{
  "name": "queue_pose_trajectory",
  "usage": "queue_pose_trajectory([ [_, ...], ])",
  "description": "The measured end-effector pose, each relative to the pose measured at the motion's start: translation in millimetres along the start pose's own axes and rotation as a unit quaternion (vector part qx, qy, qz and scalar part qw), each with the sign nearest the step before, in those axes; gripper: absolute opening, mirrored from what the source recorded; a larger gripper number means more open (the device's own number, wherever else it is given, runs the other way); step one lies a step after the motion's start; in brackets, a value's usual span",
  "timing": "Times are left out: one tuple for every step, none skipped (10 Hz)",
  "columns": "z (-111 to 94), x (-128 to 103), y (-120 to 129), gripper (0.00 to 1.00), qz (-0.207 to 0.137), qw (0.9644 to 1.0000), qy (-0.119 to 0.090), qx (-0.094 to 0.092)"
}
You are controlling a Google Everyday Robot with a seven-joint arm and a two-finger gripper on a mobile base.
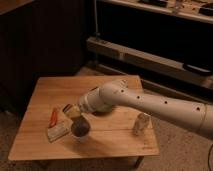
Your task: Place the eraser in the ceramic cup
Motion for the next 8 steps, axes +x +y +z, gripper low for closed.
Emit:
queue_pose_trajectory([
  [0.2, -0.4, 0.0, 0.46, 0.0, 1.0, 0.0, 0.0],
  [0.3, -0.2, -0.5, 0.48, -0.001, 1.0, 0.0, 0.001],
  [0.4, -0.6, -0.5, 0.57, -0.001, 1.0, 0.0, 0.001],
  [0.4, -0.9, -0.4, 0.64, -0.001, 1.0, 0.0, 0.001],
  [0.5, -1.1, -0.4, 0.68, -0.001, 1.0, 0.0, 0.001],
  [0.7, -1.5, -0.5, 0.69, -0.001, 1.0, 0.0, 0.001],
  [0.7, -1.6, -0.5, 0.69, -0.001, 1.0, 0.0, 0.001],
  [0.9, -1.6, -0.8, 0.69, -0.001, 1.0, 0.0, 0.002],
])
